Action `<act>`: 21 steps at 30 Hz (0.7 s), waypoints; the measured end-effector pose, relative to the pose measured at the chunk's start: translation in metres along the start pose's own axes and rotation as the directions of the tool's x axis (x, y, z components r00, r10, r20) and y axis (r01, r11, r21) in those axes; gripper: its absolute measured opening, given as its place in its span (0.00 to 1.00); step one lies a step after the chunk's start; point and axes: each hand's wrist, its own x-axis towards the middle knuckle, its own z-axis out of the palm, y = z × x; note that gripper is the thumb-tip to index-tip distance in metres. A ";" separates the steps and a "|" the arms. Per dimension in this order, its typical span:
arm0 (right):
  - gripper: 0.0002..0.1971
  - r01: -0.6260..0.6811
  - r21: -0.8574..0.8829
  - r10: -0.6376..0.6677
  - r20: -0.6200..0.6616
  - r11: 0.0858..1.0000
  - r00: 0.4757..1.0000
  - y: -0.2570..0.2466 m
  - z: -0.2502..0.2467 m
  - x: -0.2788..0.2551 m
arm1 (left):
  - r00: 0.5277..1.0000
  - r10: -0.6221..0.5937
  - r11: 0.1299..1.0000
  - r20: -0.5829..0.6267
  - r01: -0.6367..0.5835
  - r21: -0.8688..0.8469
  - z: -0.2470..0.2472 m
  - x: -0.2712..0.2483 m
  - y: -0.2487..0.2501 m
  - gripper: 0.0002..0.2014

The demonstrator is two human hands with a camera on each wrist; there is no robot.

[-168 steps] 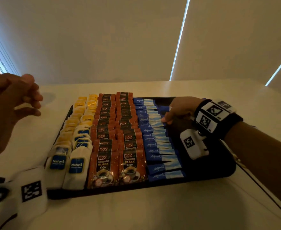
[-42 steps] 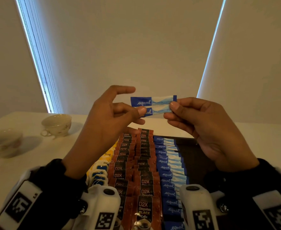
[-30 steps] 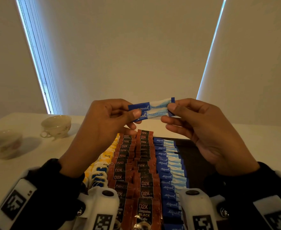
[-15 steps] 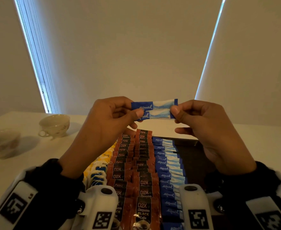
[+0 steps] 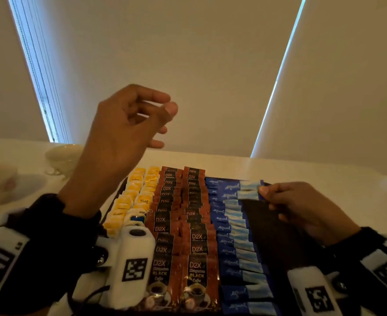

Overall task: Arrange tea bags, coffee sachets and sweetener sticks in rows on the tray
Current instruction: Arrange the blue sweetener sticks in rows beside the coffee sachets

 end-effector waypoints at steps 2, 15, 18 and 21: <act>0.06 -0.097 -0.073 0.098 0.021 0.993 0.995 0.013 0.000 -0.004 | 1.000 0.003 1.000 -0.009 -0.002 0.001 -0.004 0.002 0.001 0.11; 0.10 -0.318 -0.231 0.331 0.022 0.920 0.943 0.035 0.014 -0.009 | 0.999 0.037 0.999 -0.023 -0.037 0.014 -0.010 0.002 0.007 0.12; 0.10 -0.281 -0.276 0.306 0.051 0.919 0.951 0.037 0.017 -0.009 | 0.999 0.042 0.999 -0.023 -0.042 0.024 -0.010 0.002 0.007 0.12; 0.11 -0.129 -0.349 0.165 0.075 0.928 0.983 0.039 0.017 -0.008 | 0.999 0.045 0.999 -0.015 -0.045 0.027 -0.011 0.003 0.007 0.12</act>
